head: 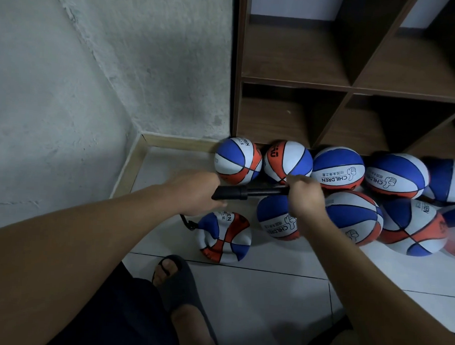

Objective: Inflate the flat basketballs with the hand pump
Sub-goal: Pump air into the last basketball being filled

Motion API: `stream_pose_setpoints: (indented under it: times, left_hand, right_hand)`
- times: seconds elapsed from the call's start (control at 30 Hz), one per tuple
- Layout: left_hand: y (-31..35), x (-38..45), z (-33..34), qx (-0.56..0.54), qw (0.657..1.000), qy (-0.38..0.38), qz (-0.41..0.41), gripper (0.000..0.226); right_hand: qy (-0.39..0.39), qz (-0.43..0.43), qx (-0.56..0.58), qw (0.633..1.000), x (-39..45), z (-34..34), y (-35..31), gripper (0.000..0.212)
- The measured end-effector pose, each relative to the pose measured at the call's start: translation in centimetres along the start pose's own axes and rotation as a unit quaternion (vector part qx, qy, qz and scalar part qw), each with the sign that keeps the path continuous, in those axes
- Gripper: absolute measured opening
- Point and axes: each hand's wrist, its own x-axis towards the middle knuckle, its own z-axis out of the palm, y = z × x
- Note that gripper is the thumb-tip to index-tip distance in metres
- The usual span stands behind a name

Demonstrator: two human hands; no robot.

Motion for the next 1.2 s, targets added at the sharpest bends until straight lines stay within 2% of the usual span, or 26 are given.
stream_pose_setpoints:
  times: [0.2,0.63,0.73,0.87,0.97,1.07,1.2]
  left_hand:
    - [0.3,-0.1,0.4,0.022,1.000,0.004,0.010,0.038]
    - [0.3,0.0,-0.1,0.031,0.999,0.010,0.034,0.033]
    - [0.2,0.2,-0.3,0.019,0.999,0.015,0.034,0.032]
    - [-1.2,0.3,-1.4,-0.052,0.998,-0.020,0.009,0.030]
    - [-1.2,0.3,-1.2,-0.036,0.999,-0.022,0.002,0.030]
    - [-0.9,0.5,-0.7,-0.040,0.999,-0.025,-0.009,0.031]
    - [-1.0,0.8,-1.6,-0.019,1.000,0.016,-0.003,0.035]
  right_hand:
    - [-0.069,-0.056,-0.024,0.996,-3.1,2.9,0.1,0.039]
    - [-0.127,-0.047,-0.038,0.990,-3.2,4.4,0.4,0.035]
    - [-0.120,-0.040,-0.041,0.991,-1.9,2.9,0.0,0.034]
    - [-0.059,-0.002,-0.022,0.998,1.4,-1.4,-0.3,0.033]
    - [-0.053,0.017,-0.005,0.998,2.6,-2.7,0.1,0.028]
    - [-0.053,-0.009,-0.013,0.998,1.4,-1.1,-0.3,0.024]
    - [-0.062,-0.070,-0.054,0.994,-0.9,1.4,-1.5,0.033]
